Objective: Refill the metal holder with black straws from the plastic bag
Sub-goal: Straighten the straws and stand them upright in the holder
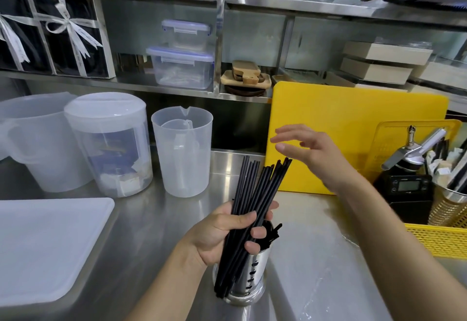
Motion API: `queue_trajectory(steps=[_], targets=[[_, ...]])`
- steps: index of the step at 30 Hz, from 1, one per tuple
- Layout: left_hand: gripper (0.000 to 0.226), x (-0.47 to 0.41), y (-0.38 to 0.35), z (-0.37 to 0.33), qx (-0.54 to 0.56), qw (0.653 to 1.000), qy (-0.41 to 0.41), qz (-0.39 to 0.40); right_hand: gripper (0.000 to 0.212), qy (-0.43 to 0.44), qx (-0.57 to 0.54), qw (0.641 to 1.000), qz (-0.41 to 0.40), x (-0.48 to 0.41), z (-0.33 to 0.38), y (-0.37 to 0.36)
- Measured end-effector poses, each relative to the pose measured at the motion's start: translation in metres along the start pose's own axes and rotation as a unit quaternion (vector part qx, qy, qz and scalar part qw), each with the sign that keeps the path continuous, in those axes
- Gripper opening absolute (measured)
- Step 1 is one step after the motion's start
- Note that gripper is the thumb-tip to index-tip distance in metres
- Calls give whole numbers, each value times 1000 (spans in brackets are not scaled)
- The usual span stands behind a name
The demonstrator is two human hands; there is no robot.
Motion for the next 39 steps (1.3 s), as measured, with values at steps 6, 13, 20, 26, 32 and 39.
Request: queue_trajectory(steps=[6,13,20,26,32,39], targets=[[64,-3,-2,3,-21,1000,16,18,19,-5,118,974,194,-7,0,-23],[59,4,-4,-1,-31,999,15,32,9,-8,-24,988,154,-8,-3,-27],[57,4,-5,1,-43,998,25,49,14,-17,-128,989,72,-13,-7,-16],[53,5,-6,6,-27,995,54,82,16,18,-118,977,178,-9,-2,-23],[52,8,-10,11,-26,991,75,112,24,1,-53,965,256,-7,8,-29],[53,5,-10,16,-17,990,80,118,6,33,2,966,257,-3,14,-40]])
Point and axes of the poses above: each hand's wrist, its own x-axis away from the middle knuckle, its own y-axis out of the back of the hand, z = x × y, the point moved 5 cm from there along -x, towards the middle knuckle, and after that the axes turned 2 degrees about x, right-handed, at the moved point
